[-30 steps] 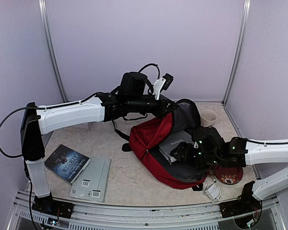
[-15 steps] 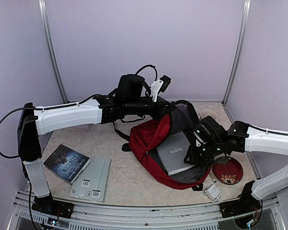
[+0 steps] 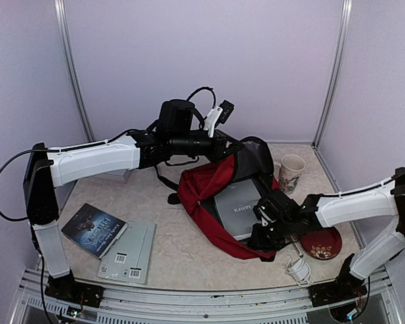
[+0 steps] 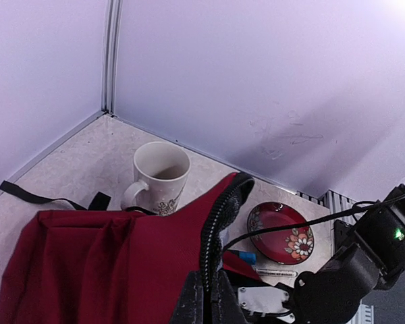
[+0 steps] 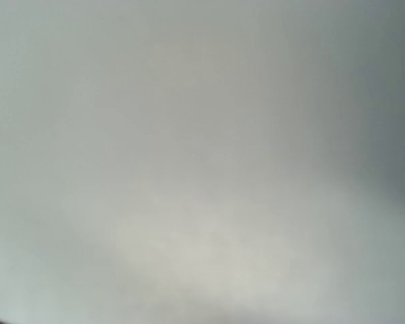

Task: Pack the student bag
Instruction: Adjust the book in the largest pocket of the bag.

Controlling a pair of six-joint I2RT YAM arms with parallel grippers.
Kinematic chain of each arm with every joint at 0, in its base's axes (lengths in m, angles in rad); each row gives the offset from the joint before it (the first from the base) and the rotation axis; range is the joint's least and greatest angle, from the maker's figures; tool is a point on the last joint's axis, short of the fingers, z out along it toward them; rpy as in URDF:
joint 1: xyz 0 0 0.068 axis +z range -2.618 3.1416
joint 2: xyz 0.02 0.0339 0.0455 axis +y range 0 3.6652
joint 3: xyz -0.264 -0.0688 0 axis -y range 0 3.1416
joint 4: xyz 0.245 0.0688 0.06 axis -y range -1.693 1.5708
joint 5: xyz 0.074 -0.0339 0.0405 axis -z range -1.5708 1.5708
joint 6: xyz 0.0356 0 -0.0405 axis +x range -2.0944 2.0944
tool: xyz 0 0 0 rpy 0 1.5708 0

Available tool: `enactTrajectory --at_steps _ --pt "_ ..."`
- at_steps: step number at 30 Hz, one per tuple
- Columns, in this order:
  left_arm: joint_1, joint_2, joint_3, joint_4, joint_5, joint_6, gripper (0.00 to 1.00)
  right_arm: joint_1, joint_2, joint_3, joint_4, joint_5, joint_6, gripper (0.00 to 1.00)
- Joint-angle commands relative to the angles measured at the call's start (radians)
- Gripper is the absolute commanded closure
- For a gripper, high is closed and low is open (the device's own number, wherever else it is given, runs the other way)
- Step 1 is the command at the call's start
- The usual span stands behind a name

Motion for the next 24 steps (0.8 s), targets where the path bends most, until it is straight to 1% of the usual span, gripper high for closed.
enactTrajectory --at_steps 1,3,7,10,13,15,17,19,22,23,24 --pt "0.018 -0.001 0.04 0.056 0.081 -0.016 1.0 -0.042 0.095 0.138 0.174 0.207 -0.095 0.78" --pt "0.021 0.004 0.037 0.052 0.096 -0.021 1.0 -0.064 0.097 0.145 0.233 0.264 -0.106 0.78" --pt "0.029 0.004 0.032 0.08 0.162 -0.054 1.0 -0.117 0.127 0.096 0.379 0.304 -0.094 0.78" --pt "0.03 -0.003 0.035 0.07 0.15 -0.047 1.0 -0.129 0.151 0.069 0.519 0.321 -0.129 0.78" --pt "0.034 -0.002 0.035 0.072 0.153 -0.04 1.0 -0.136 0.197 0.101 0.62 0.313 -0.183 0.78" --pt "0.05 0.005 0.035 0.078 0.164 -0.052 1.0 -0.138 0.216 0.152 0.618 0.307 -0.212 0.78" --pt "0.092 0.026 0.044 0.066 0.177 -0.072 1.0 -0.135 0.195 0.176 0.589 0.294 -0.224 0.8" --pt "0.143 0.062 0.061 0.03 0.148 -0.109 1.0 -0.124 0.104 0.146 0.585 0.271 -0.24 0.8" --pt "0.229 0.129 0.053 -0.005 0.073 -0.18 1.0 -0.114 -0.031 0.102 0.476 0.249 -0.236 0.75" --pt "0.256 0.158 0.05 -0.013 0.055 -0.207 0.97 -0.112 -0.076 0.083 0.431 0.239 -0.231 0.73" --pt "0.282 0.196 0.046 -0.022 0.042 -0.226 0.86 -0.112 -0.121 0.067 0.385 0.243 -0.216 0.72"
